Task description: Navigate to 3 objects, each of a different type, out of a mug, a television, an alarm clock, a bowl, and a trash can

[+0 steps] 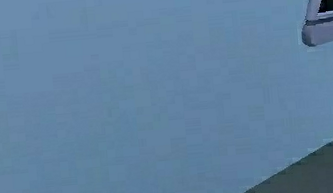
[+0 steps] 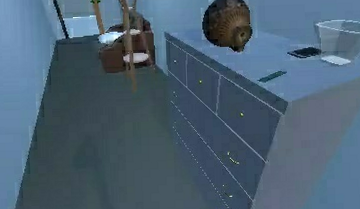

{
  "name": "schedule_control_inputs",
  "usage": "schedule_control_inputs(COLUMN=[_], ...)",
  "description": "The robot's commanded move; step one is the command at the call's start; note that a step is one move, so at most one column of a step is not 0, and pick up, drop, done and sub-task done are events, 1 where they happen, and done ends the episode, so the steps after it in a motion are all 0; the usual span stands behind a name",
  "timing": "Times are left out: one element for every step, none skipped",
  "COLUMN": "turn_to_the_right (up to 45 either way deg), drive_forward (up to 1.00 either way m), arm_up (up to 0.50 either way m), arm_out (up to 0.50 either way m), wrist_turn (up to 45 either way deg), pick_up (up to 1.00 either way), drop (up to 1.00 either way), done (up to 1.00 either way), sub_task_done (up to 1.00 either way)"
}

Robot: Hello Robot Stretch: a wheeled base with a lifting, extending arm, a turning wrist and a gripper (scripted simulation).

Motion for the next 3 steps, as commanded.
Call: schedule_control_inputs(turn_to_the_right=[45.0, 3.0, 0.0], drive_forward=[0.0, 0.0, 0.55], arm_up=[0.0, 0.0, 0.0], arm_out=[0.0, 0.0, 0.0], wrist_turn=[0.0, 0.0, 0.0], pick_up=[0.0, 0.0, 0.0], drop=[0.0, 0.0, 0.0], done=[0.0, 0.0, 0.0], sub_task_done=[0.0, 0.0, 0.0])
